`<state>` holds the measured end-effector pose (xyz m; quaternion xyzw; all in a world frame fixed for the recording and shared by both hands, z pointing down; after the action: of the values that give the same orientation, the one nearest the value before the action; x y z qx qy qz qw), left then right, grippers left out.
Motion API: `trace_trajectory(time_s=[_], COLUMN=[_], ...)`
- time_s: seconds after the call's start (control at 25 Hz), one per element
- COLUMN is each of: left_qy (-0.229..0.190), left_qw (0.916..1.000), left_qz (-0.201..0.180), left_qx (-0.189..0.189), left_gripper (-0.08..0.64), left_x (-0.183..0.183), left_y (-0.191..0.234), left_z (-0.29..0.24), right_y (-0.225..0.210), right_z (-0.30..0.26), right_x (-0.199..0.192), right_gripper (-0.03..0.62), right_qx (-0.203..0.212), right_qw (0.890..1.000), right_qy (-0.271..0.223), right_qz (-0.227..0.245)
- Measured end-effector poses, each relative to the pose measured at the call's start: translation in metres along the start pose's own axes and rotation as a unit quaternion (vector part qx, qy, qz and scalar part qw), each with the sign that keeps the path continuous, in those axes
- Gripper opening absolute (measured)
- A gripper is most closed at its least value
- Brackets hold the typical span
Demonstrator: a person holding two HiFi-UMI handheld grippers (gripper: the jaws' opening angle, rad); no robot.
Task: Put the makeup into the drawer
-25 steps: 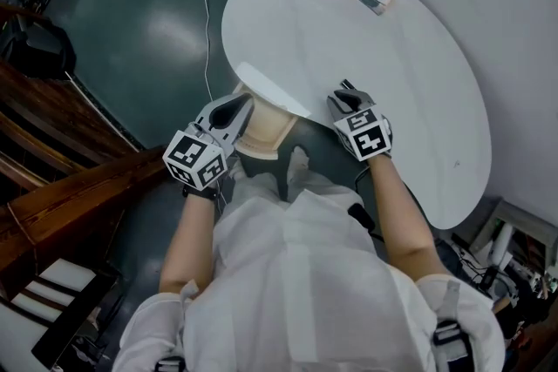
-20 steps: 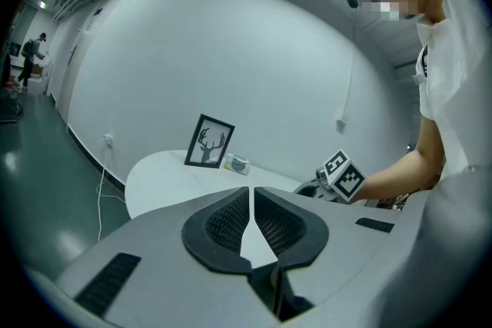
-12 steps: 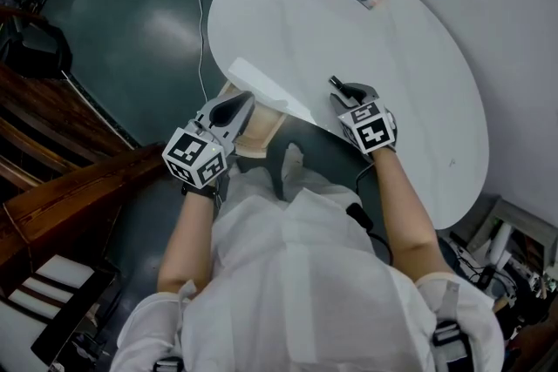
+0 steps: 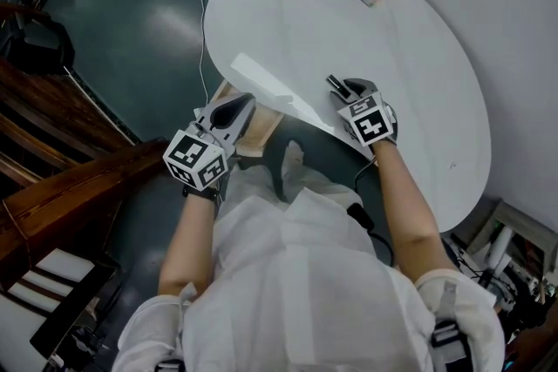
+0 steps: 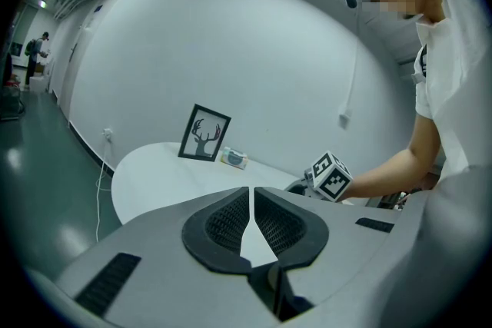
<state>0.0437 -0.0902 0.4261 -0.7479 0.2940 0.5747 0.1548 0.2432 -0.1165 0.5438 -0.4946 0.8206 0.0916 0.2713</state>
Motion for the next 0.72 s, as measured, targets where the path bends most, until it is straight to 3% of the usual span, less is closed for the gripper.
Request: trace_trajectory(time_s=[0.44, 0.72], left_qy=[0.006, 0.009], left_qw=[1.0, 1.0], left_qz=[0.0, 0.003], left_qx=[0.001, -0.001], left_gripper=[0.031, 0.031], left_x=[-0.002, -0.006], left_y=[-0.003, -0.004], left_z=[-0.005, -0.005], right_y=[-0.008, -0.01], right_z=[-0.02, -0.029], right_x=[-0.006, -0.008], right_gripper=[0.154, 0.103], right_qx=[0.002, -0.005], right_qw=[1.0, 0.999], right_qy=[0.024, 0.032], right_qz=[0.017, 0.027])
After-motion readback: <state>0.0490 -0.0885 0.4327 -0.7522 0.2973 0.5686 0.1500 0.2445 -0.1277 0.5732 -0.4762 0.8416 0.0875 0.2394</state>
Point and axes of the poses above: the fingertips, and each gripper's own axes: z backward along the fingers, y to its left, x out of its top, the point moved 1 cm from there along z, backward along the fingers, and after that the axes turned 15 degrees about -z, right-handed, at the moved point
